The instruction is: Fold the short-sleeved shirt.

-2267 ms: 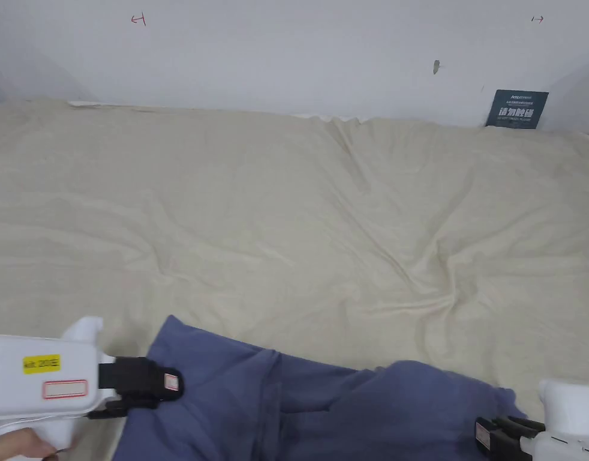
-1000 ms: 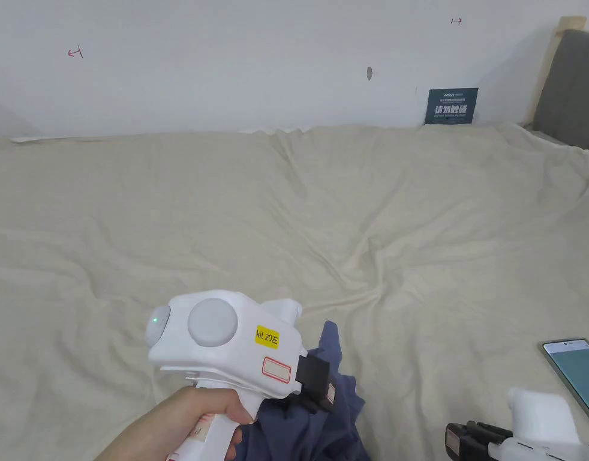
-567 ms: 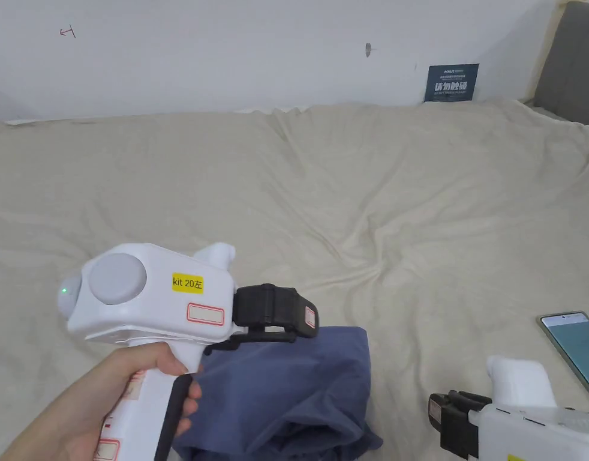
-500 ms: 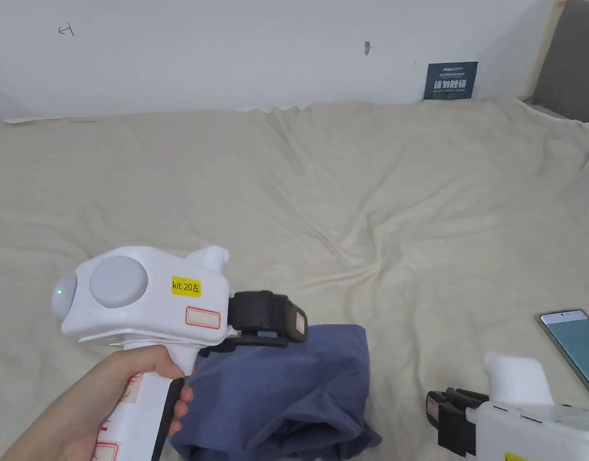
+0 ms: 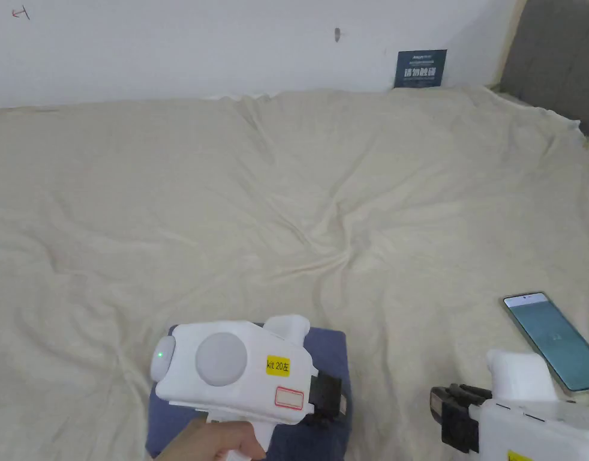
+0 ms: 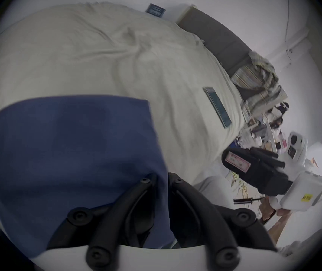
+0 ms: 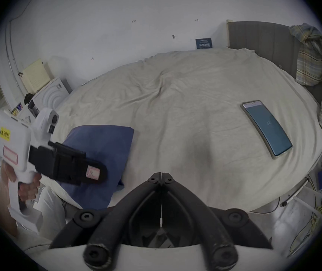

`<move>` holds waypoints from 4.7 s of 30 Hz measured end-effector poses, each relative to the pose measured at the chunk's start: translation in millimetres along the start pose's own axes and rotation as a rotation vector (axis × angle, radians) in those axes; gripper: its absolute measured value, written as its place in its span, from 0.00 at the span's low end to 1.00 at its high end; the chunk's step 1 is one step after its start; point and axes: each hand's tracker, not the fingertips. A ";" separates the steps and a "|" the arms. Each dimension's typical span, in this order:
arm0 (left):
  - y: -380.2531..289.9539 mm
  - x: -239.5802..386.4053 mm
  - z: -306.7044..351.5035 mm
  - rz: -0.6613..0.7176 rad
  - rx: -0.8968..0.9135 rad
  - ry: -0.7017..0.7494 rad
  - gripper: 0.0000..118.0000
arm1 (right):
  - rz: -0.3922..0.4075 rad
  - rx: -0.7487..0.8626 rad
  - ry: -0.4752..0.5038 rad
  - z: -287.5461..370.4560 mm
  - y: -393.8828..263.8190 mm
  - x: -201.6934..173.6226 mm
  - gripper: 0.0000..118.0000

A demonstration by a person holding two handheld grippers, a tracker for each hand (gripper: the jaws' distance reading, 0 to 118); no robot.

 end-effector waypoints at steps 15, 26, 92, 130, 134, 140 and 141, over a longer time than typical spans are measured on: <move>-12.4 -57.1 120.2 0.073 0.262 -0.024 0.09 | 0.091 0.036 0.092 -19.5 27.7 -64.8 0.00; -47.0 -149.6 177.3 0.266 0.364 0.068 0.09 | 0.204 -0.098 0.115 -124.1 9.2 -143.4 0.00; -38.8 -252.0 237.4 0.308 0.326 0.046 0.16 | 0.211 0.045 0.143 -87.4 39.6 -202.2 0.00; -101.0 -502.6 501.2 0.622 0.473 1.349 0.96 | 0.373 -0.052 0.101 -146.2 51.5 -261.7 0.00; -104.4 -481.9 514.9 0.617 0.569 1.302 0.96 | 0.385 -0.053 0.105 -142.7 46.6 -267.0 0.00; -110.6 -393.5 489.5 0.516 0.736 1.170 0.14 | 0.369 -0.003 0.124 -125.4 47.7 -266.1 0.00; -112.0 -380.2 481.6 0.501 0.769 1.169 0.08 | 0.374 0.011 0.127 -121.0 48.5 -265.2 0.00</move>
